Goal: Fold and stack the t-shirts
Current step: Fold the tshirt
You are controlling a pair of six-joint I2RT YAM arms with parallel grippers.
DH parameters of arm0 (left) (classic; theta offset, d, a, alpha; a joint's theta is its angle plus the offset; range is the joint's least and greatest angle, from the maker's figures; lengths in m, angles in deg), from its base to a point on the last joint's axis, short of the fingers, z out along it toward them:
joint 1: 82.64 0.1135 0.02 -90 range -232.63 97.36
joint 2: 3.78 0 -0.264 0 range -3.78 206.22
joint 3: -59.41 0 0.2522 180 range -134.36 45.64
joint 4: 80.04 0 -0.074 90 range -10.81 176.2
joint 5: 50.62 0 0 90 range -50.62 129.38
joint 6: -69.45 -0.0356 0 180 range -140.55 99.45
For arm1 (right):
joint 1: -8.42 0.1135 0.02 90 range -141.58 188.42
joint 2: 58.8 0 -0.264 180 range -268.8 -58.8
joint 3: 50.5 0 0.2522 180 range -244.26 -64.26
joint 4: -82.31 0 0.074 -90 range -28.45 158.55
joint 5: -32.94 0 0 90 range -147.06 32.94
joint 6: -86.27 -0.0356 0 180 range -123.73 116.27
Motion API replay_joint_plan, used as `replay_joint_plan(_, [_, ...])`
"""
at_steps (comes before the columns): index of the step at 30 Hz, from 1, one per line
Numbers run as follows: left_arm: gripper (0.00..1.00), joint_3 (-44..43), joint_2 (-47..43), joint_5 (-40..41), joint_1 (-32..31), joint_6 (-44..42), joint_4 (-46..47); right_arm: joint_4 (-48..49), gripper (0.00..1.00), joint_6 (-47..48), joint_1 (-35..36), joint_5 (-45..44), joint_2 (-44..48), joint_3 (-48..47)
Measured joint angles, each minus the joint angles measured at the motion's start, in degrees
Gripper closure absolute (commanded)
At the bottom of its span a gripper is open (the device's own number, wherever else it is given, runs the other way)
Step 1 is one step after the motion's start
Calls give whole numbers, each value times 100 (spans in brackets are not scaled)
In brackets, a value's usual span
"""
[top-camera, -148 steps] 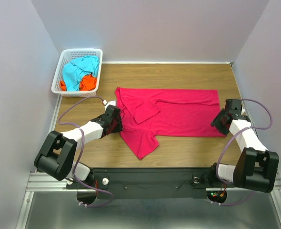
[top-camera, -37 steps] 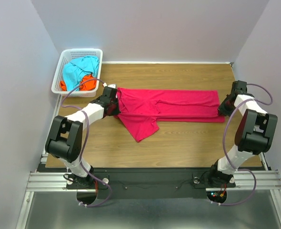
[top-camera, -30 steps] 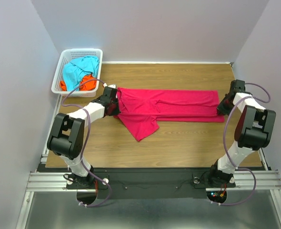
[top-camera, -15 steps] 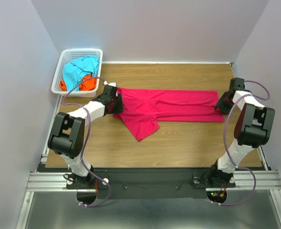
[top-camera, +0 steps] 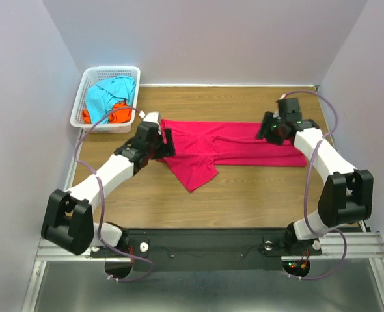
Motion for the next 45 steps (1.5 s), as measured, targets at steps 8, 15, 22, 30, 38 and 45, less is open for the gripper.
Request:
replay_joint_plan(8, [19,1071,-317,-306,-1016,688,-107,595,50,-494,1749,813,133,1067])
replay_joint_plan(15, [27,1266,24,-365,-1438,1108,111,1246,50,-844,2337,1071,-433,1268])
replay_joint_plan(22, [41,1259,610,-343,-1794,1346,533,1694,50,-975,2448,1167,-846,1338])
replay_joint_plan(30, [57,1178,863,-201,-2046,1436,885,1963,51,-975,2559,1397,-1209,1309])
replay_joint_plan(38, [100,1091,1082,-151,-2129,1451,1010,2120,85,-968,2647,1591,-1392,1272])
replay_joint_plan(45, [100,940,1117,-37,-2138,1344,774,2065,99,-953,2680,1609,-1419,1239])
